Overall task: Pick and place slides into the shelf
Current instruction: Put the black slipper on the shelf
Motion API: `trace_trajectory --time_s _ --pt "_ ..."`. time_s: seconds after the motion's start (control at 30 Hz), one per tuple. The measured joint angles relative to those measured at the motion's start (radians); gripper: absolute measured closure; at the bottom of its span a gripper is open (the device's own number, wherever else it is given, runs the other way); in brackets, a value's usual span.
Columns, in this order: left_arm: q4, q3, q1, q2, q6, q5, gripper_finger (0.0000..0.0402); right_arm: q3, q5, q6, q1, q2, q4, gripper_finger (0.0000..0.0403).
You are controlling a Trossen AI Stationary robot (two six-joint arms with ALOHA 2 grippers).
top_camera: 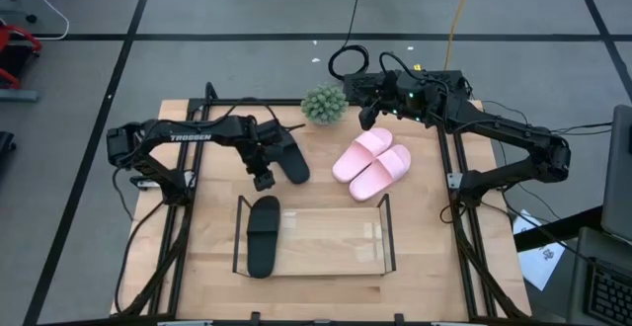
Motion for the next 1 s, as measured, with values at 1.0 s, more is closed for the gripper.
trace_trajectory --time_s 1.0 --pt "0.022 -0.001 0.089 0.000 -0.105 0.139 0.0291 0.000 0.000 -0.004 0.032 0.000 0.000 0.0250"
